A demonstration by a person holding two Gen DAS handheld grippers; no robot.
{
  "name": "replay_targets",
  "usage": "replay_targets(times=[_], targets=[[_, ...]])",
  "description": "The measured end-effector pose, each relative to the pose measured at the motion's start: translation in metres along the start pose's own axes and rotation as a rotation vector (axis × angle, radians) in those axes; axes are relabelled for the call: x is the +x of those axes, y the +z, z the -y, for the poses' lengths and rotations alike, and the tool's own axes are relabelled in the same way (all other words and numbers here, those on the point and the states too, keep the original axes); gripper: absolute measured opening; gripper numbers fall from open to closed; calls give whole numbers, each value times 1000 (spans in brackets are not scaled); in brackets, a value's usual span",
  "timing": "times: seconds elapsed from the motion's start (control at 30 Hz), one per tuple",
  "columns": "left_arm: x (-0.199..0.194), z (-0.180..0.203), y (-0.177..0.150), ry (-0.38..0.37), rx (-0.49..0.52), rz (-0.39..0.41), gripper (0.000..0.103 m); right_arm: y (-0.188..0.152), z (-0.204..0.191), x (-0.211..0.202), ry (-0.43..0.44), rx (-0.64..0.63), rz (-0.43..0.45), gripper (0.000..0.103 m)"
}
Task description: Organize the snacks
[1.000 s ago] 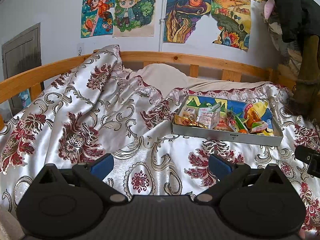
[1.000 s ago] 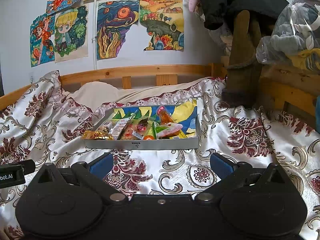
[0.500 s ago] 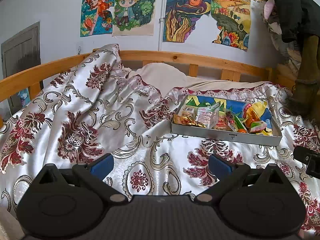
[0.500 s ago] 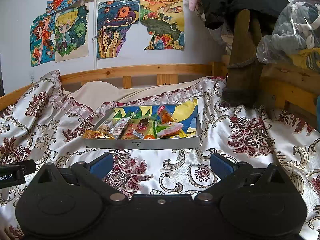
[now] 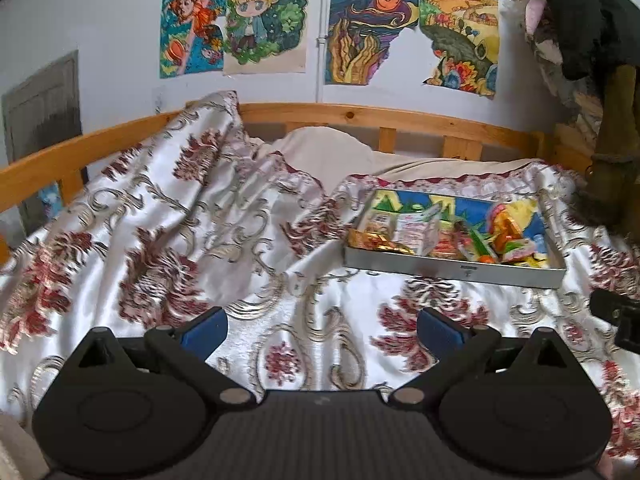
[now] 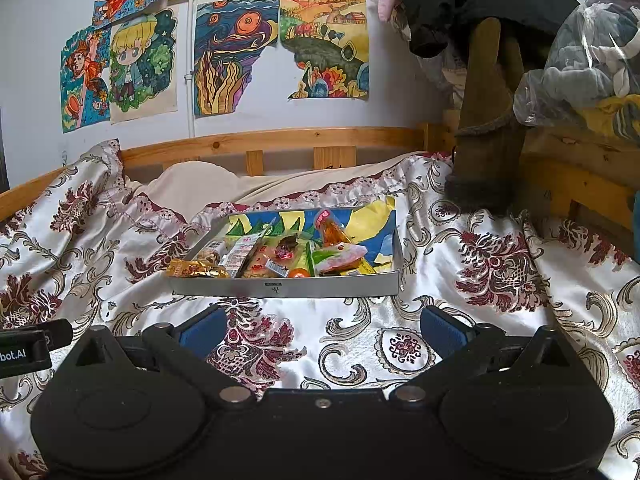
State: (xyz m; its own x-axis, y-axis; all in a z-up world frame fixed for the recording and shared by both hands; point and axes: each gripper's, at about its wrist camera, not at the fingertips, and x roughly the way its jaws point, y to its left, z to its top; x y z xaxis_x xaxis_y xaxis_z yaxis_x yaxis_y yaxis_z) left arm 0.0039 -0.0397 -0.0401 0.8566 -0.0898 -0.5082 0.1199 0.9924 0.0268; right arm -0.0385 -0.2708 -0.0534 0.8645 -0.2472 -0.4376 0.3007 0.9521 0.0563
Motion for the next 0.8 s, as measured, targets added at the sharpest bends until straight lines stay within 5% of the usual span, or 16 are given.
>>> replay_targets(times=[0.8], targets=[[1, -1, 1, 53, 37, -7, 103, 1, 0, 0, -1, 0, -3, 102]])
